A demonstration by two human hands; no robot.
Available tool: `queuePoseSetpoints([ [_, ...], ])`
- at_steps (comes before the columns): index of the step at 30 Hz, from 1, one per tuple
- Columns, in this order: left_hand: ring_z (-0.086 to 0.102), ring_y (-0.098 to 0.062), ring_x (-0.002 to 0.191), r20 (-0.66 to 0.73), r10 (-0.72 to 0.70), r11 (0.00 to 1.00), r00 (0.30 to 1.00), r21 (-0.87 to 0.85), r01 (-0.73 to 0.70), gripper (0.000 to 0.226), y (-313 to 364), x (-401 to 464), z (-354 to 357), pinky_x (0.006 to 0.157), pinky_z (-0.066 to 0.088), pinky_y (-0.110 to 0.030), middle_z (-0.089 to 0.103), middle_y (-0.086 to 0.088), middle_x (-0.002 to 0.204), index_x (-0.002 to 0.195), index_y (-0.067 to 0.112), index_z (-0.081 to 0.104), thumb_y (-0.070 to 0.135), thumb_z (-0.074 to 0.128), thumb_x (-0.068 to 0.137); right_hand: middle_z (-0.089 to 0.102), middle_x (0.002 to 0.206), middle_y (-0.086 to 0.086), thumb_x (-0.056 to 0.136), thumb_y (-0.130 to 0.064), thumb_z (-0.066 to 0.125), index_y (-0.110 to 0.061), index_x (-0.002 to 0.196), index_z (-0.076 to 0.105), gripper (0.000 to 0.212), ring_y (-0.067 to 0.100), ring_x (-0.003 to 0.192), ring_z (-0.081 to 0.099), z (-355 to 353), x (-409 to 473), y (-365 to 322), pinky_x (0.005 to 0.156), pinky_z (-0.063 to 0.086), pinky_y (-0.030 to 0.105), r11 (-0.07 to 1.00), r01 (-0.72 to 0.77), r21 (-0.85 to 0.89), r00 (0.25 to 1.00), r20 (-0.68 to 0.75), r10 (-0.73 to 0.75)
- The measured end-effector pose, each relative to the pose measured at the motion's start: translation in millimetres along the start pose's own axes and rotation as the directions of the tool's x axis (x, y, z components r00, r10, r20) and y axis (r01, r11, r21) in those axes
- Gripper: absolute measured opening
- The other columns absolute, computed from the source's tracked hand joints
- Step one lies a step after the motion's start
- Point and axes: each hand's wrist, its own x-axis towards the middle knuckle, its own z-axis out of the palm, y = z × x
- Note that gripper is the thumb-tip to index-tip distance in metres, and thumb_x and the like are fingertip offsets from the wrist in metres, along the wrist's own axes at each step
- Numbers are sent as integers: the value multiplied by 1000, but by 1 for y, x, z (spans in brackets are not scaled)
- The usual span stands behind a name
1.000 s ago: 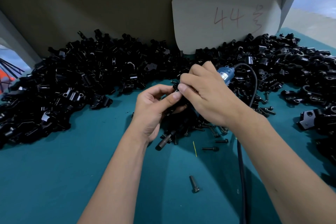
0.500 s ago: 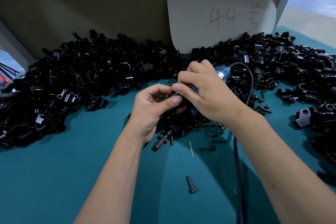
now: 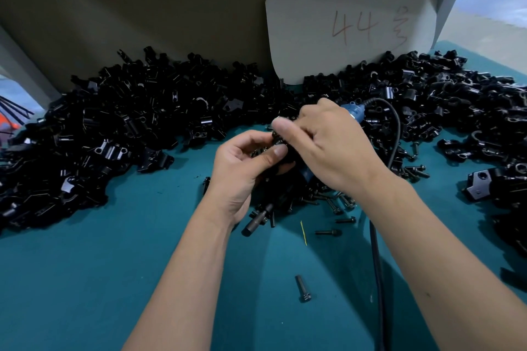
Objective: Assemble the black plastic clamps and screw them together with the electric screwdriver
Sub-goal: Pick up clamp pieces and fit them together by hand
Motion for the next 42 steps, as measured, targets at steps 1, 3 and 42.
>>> queuePoseSetpoints([
  [1,75,-20,79,-18,-7,1000,1000,-23,6,13,1,0,1,73,62,-31,76,-8,87,86,14,78,10,81,74,45,63,-6,107,-58,33,-28,64,43,54,14,70,43,-1,-1,3,70,44,46,999,0,33,1000,-25,1],
  [3,74,-16,78,-36,-24,997,999,-77,21,9,3,0,0,73,61,-27,75,-3,85,82,17,79,11,78,76,48,65,-6,109,-47,38,-26,77,47,40,12,68,47,-3,-2,11,66,43,43,997,-5,80,1000,-15,6],
  [42,46,-3,56,-130,13,969,991,246,20,29,-5,4,13,47,37,-15,50,14,64,79,34,55,59,63,89,66,90,5,96,-30,66,-9,104,58,23,29,83,61,8,0,-14,77,51,48,999,4,-43,995,104,1],
])
